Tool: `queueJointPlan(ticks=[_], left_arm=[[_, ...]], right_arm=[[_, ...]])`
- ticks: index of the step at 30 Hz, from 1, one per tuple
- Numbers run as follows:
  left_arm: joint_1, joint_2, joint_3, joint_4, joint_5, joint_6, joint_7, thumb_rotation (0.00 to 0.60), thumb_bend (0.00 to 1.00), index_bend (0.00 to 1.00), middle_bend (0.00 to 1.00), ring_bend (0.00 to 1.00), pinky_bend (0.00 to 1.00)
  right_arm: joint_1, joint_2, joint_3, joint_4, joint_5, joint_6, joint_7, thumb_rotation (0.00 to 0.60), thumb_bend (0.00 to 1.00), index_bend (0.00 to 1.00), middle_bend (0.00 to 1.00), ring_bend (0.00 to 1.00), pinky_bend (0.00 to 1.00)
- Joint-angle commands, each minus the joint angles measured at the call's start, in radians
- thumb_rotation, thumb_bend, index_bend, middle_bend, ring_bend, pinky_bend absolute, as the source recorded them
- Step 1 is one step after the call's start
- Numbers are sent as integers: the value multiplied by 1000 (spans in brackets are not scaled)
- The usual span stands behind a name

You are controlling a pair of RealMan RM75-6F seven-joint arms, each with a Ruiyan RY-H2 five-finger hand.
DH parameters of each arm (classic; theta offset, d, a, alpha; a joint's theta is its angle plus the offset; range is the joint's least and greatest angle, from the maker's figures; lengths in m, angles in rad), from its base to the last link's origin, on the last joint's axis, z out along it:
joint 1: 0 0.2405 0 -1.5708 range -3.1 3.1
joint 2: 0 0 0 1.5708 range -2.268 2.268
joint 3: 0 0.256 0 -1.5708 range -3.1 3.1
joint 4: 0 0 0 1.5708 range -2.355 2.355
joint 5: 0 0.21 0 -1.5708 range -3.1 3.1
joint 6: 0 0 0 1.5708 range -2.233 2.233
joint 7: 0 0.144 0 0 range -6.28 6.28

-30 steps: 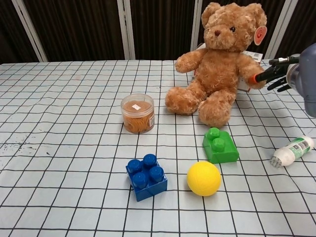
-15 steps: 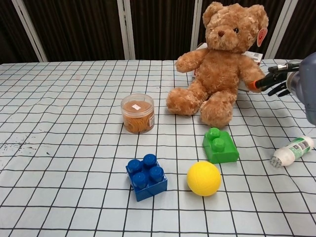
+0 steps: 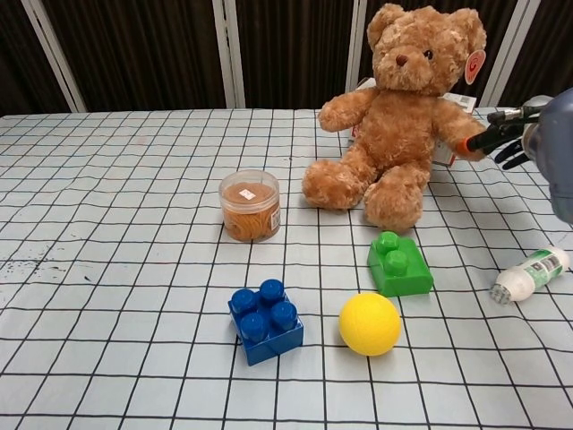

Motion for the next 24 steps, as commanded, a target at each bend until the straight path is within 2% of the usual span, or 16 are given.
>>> queueJointPlan(ticks=[1, 8, 15, 24], left_arm=[[0, 0, 1, -1, 2, 1, 0, 600, 171, 198, 66, 10, 136], [2, 1, 0, -1, 1, 2, -1, 600, 171, 197, 65, 10, 136], [0, 0, 0, 0, -1, -1, 4, 600, 171, 198, 66, 10, 136], [2, 1, 1, 0, 1, 2, 0, 600, 171, 198, 66, 10, 136]], right_arm=[[-7, -6, -3, 8, 12, -10, -7, 600, 280, 858, 739, 694, 346], [-12, -17, -7, 41, 19, -35, -15, 600, 318, 858, 738, 694, 346], [-2, 0, 8, 9, -15, -7, -18, 600, 322, 858, 739, 694, 346], [-17, -12, -3, 15, 2, -20, -31, 600, 322, 858, 738, 694, 346]])
